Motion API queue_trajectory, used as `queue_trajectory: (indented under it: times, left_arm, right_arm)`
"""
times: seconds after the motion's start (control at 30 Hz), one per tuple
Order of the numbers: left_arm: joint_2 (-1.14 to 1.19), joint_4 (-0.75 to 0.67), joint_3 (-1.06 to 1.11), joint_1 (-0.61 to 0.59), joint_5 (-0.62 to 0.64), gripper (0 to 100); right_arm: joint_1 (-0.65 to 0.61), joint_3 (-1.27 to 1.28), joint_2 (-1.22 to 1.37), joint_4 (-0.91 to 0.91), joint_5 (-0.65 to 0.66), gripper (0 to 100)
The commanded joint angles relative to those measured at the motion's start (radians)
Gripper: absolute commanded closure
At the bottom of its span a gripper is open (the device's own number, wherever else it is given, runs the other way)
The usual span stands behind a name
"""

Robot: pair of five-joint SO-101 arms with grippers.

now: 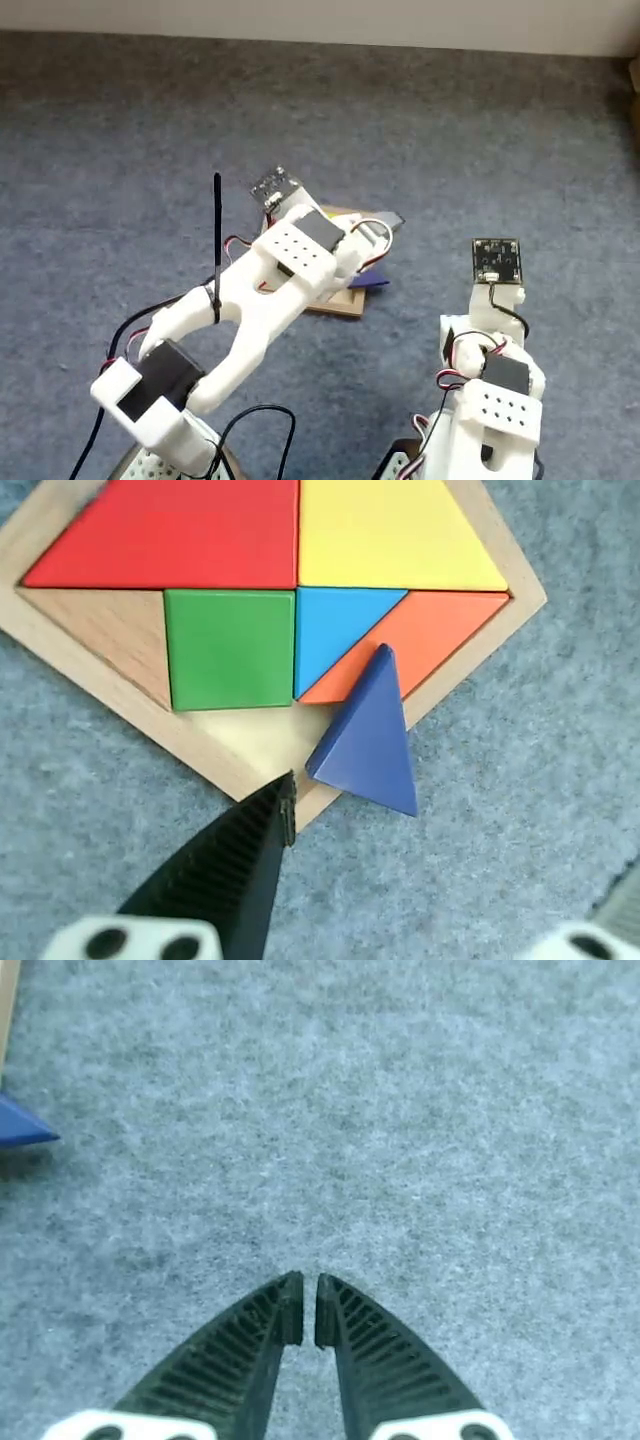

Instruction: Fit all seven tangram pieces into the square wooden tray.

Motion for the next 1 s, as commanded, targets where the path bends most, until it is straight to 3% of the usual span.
queue_trajectory:
  times: [0.0, 0.17, 0.37, 0.57, 0.7, 0.87, 0.9, 0.97]
  left_arm:
    - [-0.019, -0.009, -0.005, 0.001, 0.003, 48]
    - [-0.021, -0.015, -0.021, -0.036, -0.005, 48]
    - [-0.021, -0.014, -0.041, -0.096, -0.285, 48]
    - [-0.021, -0.008, -0.096, -0.113, -0.436, 49]
    - [-0.016, -0.008, -0.124, -0.114, -0.519, 64]
    - [-0.013, -0.014, -0.177, -0.148, -0.655, 97]
    - [-0.013, -0.014, -0.188, -0.154, -0.695, 100]
    - [-0.013, -0.009, -0.208, -0.153, -0.741, 96]
  right_arm:
    - [-0.007, -0.012, -0.019, -0.019, -0.003, 96.1]
    - [-0.008, -0.012, -0.019, -0.019, -0.003, 96.1]
    - [-0.010, -0.012, -0.019, -0.019, -0.003, 96.1]
    - [-0.010, -0.012, -0.019, -0.019, -0.003, 96.1]
    - [-0.010, -0.012, -0.019, -0.019, -0.005, 96.1]
    - [-0.010, -0.012, -0.019, -0.019, -0.006, 96.1]
    - [-0.010, -0.012, -0.019, -0.019, -0.008, 96.1]
    - [-0.012, -0.012, -0.019, -0.019, -0.008, 96.1]
